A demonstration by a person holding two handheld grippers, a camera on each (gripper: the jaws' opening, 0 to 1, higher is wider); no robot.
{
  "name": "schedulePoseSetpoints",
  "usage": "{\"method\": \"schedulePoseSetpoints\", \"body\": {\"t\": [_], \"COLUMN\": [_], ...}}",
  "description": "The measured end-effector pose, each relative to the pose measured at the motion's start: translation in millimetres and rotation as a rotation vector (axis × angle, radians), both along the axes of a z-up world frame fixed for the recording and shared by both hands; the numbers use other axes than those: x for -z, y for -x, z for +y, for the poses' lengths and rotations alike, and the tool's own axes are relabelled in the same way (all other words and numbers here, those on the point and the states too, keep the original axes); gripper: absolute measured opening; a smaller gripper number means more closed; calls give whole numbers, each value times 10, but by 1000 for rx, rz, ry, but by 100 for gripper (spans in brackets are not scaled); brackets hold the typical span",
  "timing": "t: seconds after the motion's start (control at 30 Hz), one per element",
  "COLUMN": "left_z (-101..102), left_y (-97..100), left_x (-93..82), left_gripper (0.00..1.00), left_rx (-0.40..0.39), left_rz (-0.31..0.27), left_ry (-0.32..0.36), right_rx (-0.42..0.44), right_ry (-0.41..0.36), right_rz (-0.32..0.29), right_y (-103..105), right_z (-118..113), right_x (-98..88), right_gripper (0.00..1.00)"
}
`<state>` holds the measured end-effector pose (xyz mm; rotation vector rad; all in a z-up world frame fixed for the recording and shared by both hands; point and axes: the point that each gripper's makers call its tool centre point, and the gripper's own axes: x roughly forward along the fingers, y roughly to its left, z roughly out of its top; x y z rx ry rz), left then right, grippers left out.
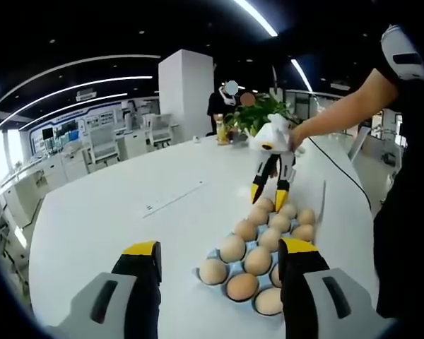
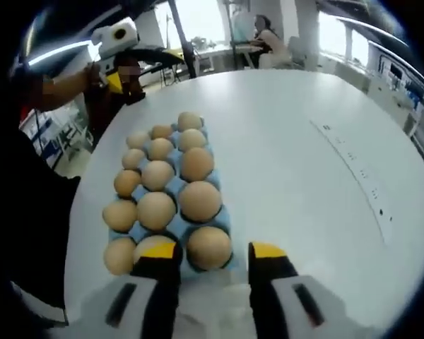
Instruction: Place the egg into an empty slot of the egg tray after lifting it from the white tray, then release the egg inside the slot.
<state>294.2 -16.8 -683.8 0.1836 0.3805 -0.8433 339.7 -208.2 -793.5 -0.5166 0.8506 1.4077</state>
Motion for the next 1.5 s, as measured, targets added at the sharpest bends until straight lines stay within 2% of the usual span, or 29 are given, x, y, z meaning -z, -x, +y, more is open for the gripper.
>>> {"method": "schedulePoseSetpoints", "body": {"t": [0.07,0.13,0.17,0.2,0.3,0.47,0.53,0.6,0.63,0.67,0.73,0.8,1.03,1.1,1.5], "left_z": [-1,-6,-9,-11,-6,-1,-5,-10,-14,-14,-17,-18,-48,-68,-183], "left_y": [-2,-1,-2,-3,-4,1,3,8,13,13,15,17,32,50,188], "left_x": [0,-1,-6,-10,-21,-17,-20,-17,-12,-9,-9,-7,-18,-28,-25], "left_gripper": [68,68,68,68,68,68,68,68,68,68,68,68,69,69,69], "left_rx": [1,3,3,3,0,-1,-1,1,3,3,2,3,13,18,38], "left_rz": [0,1,-1,-2,-4,-3,-3,-2,-1,-1,1,1,0,4,8], "left_ry": [-2,-3,-3,-2,-2,-4,0,0,-2,-2,2,0,8,19,21], "right_rx": [26,79,91,81,91,142,160,192,210,209,188,176,165,146,156], "right_ry": [-32,-92,-71,-58,-82,-139,-188,-256,-328,-376,-402,-423,-437,-436,-463], "right_rz": [5,45,53,37,26,50,49,78,89,76,5,-27,21,-9,-49], "right_y": [-23,-23,-23,-22,-11,-5,-20,-14,-26,-37,-67,-61,68,85,229], "right_z": [7,56,21,-2,15,59,85,142,180,204,202,206,213,217,103], "right_x": [-24,-73,-34,-8,-46,-101,-162,-234,-315,-375,-439,-482,-502,-515,-630], "right_gripper": [46,64,72,73,67,77,80,91,94,95,100,100,100,100,100]}}
